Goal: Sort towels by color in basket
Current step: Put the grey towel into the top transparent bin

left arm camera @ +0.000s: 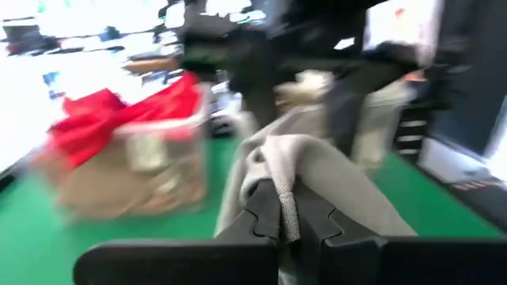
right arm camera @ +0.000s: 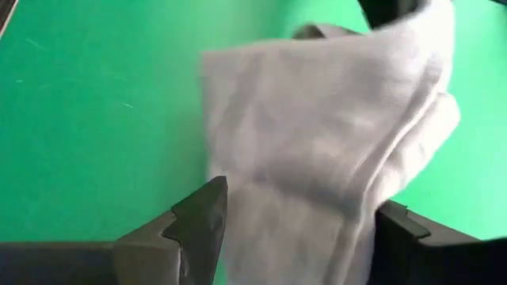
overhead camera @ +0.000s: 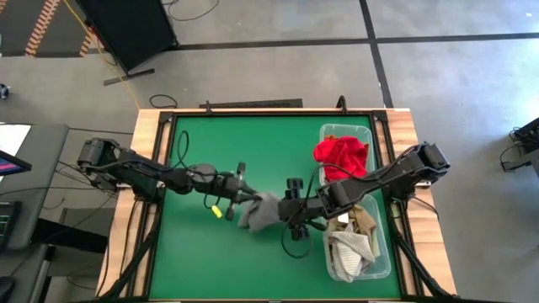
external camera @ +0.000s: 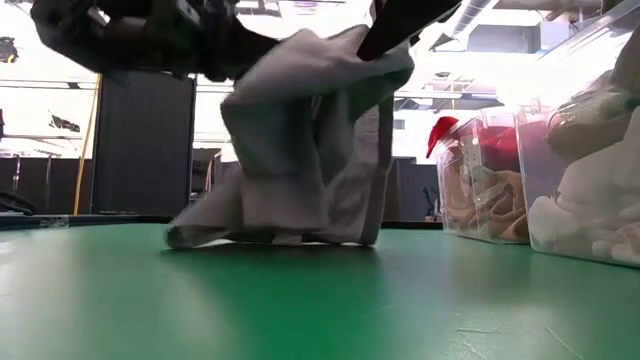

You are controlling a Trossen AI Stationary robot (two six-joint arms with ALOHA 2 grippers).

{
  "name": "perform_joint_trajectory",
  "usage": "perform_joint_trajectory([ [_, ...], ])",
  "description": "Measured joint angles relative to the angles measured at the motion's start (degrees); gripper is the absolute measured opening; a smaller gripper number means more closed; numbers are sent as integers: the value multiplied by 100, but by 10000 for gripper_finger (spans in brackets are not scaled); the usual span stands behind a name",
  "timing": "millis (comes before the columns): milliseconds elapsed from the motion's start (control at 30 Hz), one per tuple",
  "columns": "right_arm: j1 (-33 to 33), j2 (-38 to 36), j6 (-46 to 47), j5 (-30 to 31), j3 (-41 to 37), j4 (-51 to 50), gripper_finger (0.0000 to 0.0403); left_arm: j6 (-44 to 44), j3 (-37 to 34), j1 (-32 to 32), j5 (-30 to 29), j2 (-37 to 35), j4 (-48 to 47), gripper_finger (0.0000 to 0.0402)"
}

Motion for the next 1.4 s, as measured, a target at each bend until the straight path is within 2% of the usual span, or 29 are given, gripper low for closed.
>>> perform_joint_trajectory([
  [233,-63,2,45,0,0,81,255,-561,-540,143,-1144,0,143,0],
  [500,-252,148,-92,-2,7,345,255,-1094,-686,226,-1442,13,-667,6],
  [800,-678,442,-14,-29,2,511,255,-1168,-687,224,-1493,13,-1328,9],
  [1167,-939,919,-25,-645,0,1115,257,-1210,-684,224,-1427,13,-1843,10],
  [1267,-940,1113,-111,-678,1,1271,271,-1208,-682,222,-1404,13,-1928,10],
  [1400,-911,1437,-179,-693,2,1363,312,-1199,-680,222,-1282,111,-1985,11],
])
